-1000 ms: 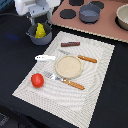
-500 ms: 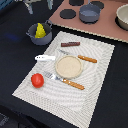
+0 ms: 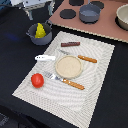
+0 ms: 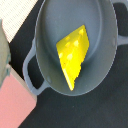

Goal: Interact with the objects in diverse but meaningful ways.

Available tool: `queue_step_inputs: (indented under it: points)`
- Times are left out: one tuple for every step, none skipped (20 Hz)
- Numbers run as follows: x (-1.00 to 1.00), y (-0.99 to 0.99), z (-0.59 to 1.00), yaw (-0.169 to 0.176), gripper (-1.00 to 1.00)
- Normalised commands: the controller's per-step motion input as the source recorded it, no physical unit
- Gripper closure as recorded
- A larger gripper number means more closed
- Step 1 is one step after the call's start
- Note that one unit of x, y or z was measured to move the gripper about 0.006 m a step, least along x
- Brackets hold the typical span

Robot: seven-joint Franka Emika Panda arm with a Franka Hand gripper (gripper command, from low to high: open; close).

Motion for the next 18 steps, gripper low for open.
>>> queue_step_inputs:
  points:
    - [0.18, -0.20, -0.02, 0.220, -1.00]
    - [0.17, -0.19, -0.03, 0.230, -1.00]
    - [0.15, -0.20, -0.02, 0.230, -1.00]
    - [0.15, -0.19, -0.04, 0.224, -1.00]
    - [0.15, -0.21, -0.04, 0.210, -1.00]
    - [0.11, -0.25, -0.06, 0.175, -1.00]
    - [0.13, -0.27, -0.06, 0.146, -1.00]
    - [0.15, -0.26, -0.07, 0.119, -1.00]
    - [0.15, -0.27, -0.09, 0.095, -1.00]
    - [0.17, -0.23, -0.10, 0.075, -1.00]
    - [0.15, -0.22, -0.11, 0.061, -1.00]
    - [0.13, -0.20, -0.13, 0.058, -1.00]
    - [0.13, -0.18, -0.14, 0.056, -1.00]
    - [0.10, -0.17, -0.17, 0.056, -1.00]
    - [0.10, -0.16, -0.18, 0.056, -1.00]
    - [0.09, -0.15, -0.19, 0.056, -1.00]
    - [0.10, -0.11, -0.20, 0.048, -1.00]
    - [0.08, -0.10, -0.24, 0.046, -1.00]
